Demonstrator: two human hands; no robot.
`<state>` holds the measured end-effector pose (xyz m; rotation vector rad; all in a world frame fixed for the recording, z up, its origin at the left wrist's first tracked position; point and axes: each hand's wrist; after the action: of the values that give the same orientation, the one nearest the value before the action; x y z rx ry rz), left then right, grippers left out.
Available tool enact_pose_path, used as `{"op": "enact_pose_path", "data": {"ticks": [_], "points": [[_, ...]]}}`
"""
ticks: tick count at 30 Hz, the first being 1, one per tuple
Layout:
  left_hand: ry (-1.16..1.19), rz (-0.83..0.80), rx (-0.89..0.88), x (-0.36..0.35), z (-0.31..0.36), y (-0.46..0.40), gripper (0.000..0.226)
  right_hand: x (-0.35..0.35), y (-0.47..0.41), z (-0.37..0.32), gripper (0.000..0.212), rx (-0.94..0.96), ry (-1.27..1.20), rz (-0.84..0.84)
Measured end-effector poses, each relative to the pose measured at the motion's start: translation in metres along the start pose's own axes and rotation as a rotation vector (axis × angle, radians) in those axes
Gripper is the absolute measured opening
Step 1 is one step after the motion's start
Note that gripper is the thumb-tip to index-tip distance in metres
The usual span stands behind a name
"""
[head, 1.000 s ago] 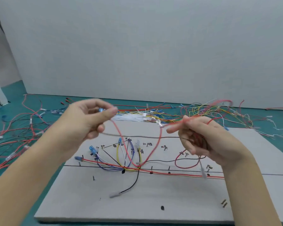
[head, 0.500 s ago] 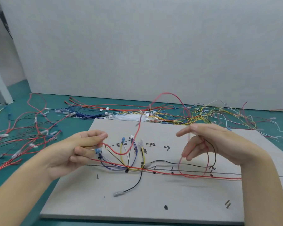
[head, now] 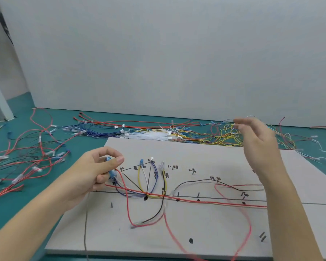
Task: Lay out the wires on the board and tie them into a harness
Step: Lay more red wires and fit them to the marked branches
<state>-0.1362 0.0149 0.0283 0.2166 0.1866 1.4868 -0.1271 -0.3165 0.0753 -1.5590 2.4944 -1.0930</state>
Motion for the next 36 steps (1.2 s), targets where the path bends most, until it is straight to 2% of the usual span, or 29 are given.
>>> {"op": "enact_pose_path", "data": {"ticks": [2, 5, 7, 9, 11, 13, 15, 18, 22, 24, 26, 29, 31, 33, 36], "points": [[-0.029, 0.046, -0.028, -0.003, -0.002, 0.000, 0.008, -0.002, 0.003, -0.020, 0.028, 0.052, -0.219, -0.073], [-0.035, 0.092, -0.051, -0.009, -0.007, -0.003, 0.007, -0.010, 0.016, -0.055, 0.027, 0.117, -0.387, -0.415], [-0.005, 0.095, -0.056, -0.013, -0.009, -0.003, 0.008, -0.025, 0.031, -0.070, 0.030, 0.180, -0.263, -0.680], [0.033, 0.085, -0.069, -0.016, -0.010, -0.003, 0.015, -0.047, 0.050, -0.080, 0.030, 0.222, -0.116, -0.873], [0.077, 0.084, -0.091, -0.019, -0.009, -0.003, 0.021, -0.070, 0.069, -0.083, 0.035, 0.223, 0.007, -0.990], [0.137, 0.083, -0.112, -0.021, -0.009, -0.003, 0.018, -0.088, 0.080, -0.079, 0.043, 0.210, 0.148, -1.060], [0.184, 0.083, -0.129, -0.021, -0.009, -0.003, 0.015, -0.097, 0.083, -0.073, 0.036, 0.152, 0.152, -1.093], [0.192, 0.084, -0.148, -0.015, -0.009, -0.002, 0.020, -0.095, 0.077, -0.071, 0.029, 0.043, -0.039, -1.140], [0.063, -0.032, -0.051, 0.007, -0.003, 0.001, 0.034, -0.077, 0.063, -0.065, 0.025, -0.234, -0.683, -1.141], [-0.050, -0.122, -0.009, 0.015, 0.001, 0.003, 0.051, -0.065, 0.055, -0.060, 0.022, -0.342, -0.826, -1.163], [-0.172, -0.136, 0.002, 0.023, 0.001, 0.003, 0.059, -0.055, 0.047, -0.054, 0.018, -0.387, -0.785, -1.200], [-0.333, -0.087, -0.009, 0.036, -0.001, 0.000, 0.048, -0.043, 0.036, -0.040, 0.009, -0.375, -0.554, -1.133], [-0.416, -0.094, -0.036, 0.046, -0.004, -0.002, 0.064, -0.037, 0.030, -0.031, 0.006, -0.353, -0.436, -1.082], [-0.469, -0.162, -0.011, 0.053, -0.008, -0.002, 0.072, -0.032, 0.027, -0.024, 0.009, -0.357, -0.420, -1.040], [-0.530, -0.271, 0.052, 0.058, -0.014, -0.001, 0.067, -0.030, 0.027, -0.017, 0.009, -0.398, -0.514, -0.995]]}}
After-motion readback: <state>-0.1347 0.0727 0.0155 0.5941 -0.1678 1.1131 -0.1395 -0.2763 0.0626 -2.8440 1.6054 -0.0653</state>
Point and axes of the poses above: each hand's wrist, its own y-axis away from the middle knuckle, its own x-axis out of the back of the hand, z = x × y, and after that the axes turned 10 degrees about x, right-handed
